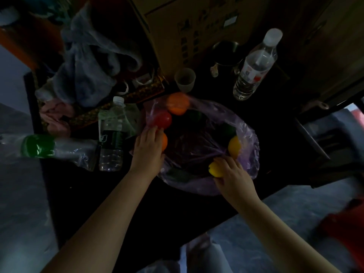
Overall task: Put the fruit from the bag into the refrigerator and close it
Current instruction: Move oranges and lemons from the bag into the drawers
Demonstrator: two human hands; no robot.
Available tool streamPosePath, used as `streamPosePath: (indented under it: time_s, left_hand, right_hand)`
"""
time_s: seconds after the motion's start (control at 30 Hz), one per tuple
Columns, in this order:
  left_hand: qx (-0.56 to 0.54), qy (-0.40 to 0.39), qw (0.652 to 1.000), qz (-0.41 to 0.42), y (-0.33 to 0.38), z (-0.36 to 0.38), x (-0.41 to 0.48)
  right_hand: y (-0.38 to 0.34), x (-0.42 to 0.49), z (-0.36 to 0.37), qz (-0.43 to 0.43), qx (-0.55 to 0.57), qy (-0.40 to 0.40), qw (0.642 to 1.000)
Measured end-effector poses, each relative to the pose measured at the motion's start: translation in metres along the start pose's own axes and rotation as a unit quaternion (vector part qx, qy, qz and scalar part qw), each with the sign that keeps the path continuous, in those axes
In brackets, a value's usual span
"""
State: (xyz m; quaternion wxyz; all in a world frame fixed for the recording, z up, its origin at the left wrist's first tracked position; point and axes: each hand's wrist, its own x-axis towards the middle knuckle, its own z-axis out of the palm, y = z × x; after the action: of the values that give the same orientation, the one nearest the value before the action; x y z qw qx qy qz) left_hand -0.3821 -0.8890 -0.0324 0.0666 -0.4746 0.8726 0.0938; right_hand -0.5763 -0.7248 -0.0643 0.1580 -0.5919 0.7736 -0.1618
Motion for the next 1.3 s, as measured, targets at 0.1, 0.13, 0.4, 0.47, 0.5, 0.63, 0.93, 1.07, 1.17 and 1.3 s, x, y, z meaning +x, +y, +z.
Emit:
streamPosePath:
  time_s: [0.1, 0.13, 0.4, 0.47, 0.5, 0.63, 0.93, 1.07, 1.17, 1.3]
  left_hand:
    - [0.016, -0.006, 0.999, -0.027, -0.003, 0.003, 0.002]
    - [0.017, -0.001, 0.999, -0.036, -0.004, 0.004, 0.002]
    - [0.008, 0.040, 0.998, -0.046, -0.006, -0.004, 0.000]
    - [-0.001, 0.044, 0.999, -0.030, -0.003, -0.007, -0.005]
    - [-0.006, 0.044, 0.999, -0.019, 0.000, -0.009, -0.008]
    - [-0.021, 0.072, 0.997, 0.022, 0.013, -0.023, -0.021]
    - [-0.081, 0.084, 0.992, 0.047, 0.038, -0.054, -0.045]
    - [-0.094, 0.069, 0.992, 0.042, 0.041, -0.050, -0.052]
    - [-0.100, 0.052, 0.993, 0.042, 0.044, -0.045, -0.058]
    - [-0.105, 0.046, 0.992, 0.045, 0.048, -0.042, -0.065]
  right_hand:
    - [0.001, 0.001, 0.002, 0.004, -0.002, -0.002, 1.000]
    - [0.001, 0.001, 0.002, 0.004, -0.004, -0.004, 1.000]
    - [-0.001, 0.001, 0.000, -0.004, 0.006, -0.003, 1.000]
    - [-0.003, 0.001, 0.000, -0.008, 0.013, 0.000, 1.000]
    - [-0.005, 0.002, -0.001, -0.011, 0.017, 0.002, 1.000]
    - [-0.015, 0.003, -0.010, -0.027, 0.033, 0.019, 0.999]
    - [-0.034, 0.009, -0.030, 0.010, 0.081, 0.029, 0.996]
    - [-0.033, 0.010, -0.032, 0.034, 0.039, -0.030, 0.998]
    - [-0.036, 0.010, -0.036, 0.064, 0.039, -0.070, 0.995]
    - [-0.040, 0.009, -0.043, 0.067, 0.025, -0.098, 0.993]
